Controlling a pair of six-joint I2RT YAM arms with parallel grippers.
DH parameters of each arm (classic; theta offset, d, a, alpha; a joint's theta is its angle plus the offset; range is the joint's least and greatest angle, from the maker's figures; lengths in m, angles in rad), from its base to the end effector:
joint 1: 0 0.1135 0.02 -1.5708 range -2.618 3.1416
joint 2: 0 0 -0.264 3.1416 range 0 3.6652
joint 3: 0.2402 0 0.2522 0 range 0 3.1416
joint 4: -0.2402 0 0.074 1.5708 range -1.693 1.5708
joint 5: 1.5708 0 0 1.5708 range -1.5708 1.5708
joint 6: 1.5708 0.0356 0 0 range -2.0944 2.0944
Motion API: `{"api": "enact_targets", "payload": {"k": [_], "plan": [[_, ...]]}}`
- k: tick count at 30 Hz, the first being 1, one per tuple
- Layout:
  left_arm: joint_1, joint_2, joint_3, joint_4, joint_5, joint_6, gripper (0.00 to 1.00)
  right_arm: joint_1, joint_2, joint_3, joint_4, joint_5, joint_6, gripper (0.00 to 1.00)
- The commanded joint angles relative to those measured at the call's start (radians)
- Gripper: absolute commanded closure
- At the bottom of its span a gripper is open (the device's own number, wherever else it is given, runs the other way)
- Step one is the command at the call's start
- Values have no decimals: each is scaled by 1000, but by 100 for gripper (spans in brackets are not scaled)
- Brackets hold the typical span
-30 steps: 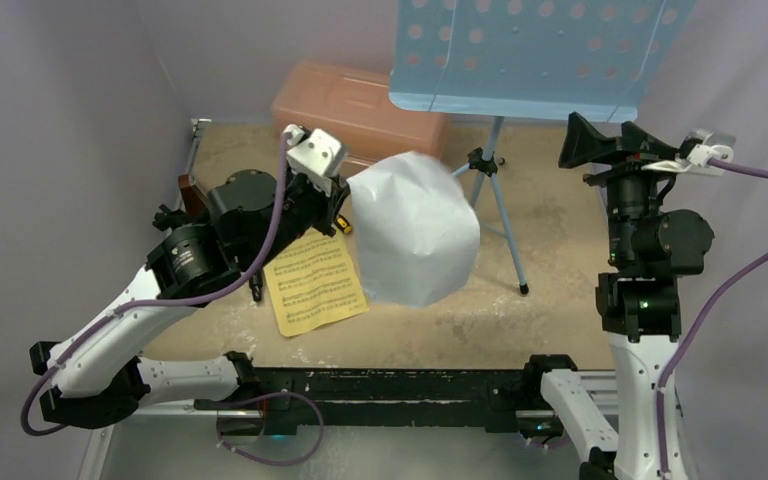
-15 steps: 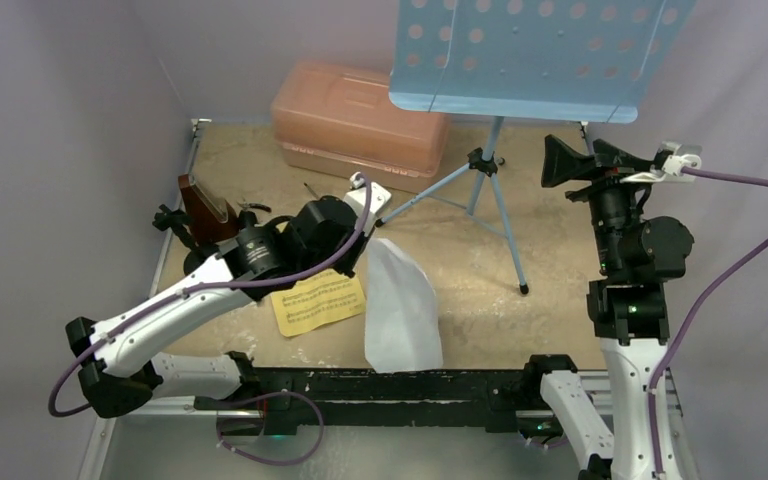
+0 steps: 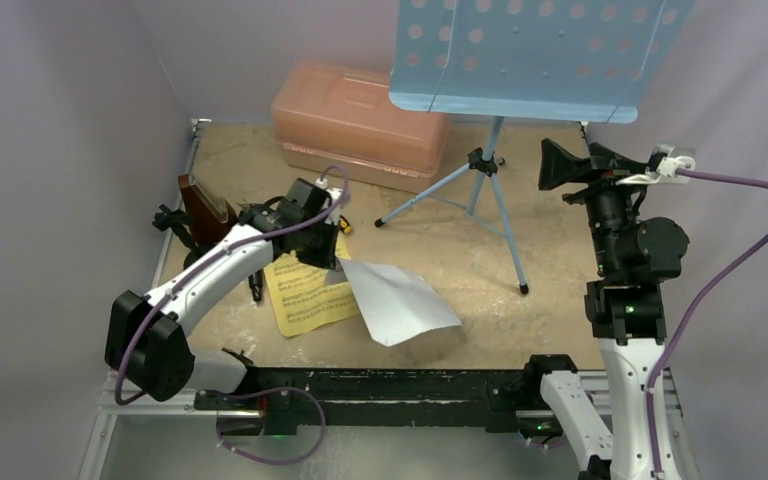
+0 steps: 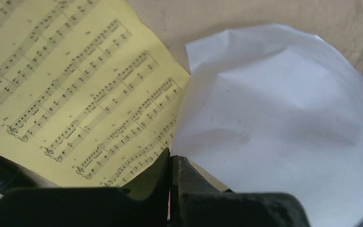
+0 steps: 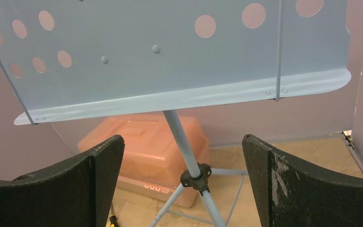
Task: Pack up the instrument practice props
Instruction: Place the sheet music at the center of the board.
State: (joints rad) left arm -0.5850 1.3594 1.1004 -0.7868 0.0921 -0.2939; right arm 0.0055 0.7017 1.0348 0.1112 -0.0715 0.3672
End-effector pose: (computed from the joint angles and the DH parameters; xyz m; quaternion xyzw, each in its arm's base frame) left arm 0.2246 -0.1527 0.2722 0.1517 0.9528 -0.1505 0.2157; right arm 0.1291 0.0033 0.4678 0.0663 0.5303 0.1753 0.8268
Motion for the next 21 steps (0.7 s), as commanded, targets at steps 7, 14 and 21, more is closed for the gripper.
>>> {"api": "enact_targets", "payload": {"k": [7,14,21], "plan": [[388,33,-95,271,326,-207,100,3,-38,-21,44,-13,-1,2],[472,128,-133,332,379,-274,100,4,-58,-37,48,-8,-3,2],[471,86,-99,262,210,-238,100,15,-57,-57,82,-150,-13,2]]}}
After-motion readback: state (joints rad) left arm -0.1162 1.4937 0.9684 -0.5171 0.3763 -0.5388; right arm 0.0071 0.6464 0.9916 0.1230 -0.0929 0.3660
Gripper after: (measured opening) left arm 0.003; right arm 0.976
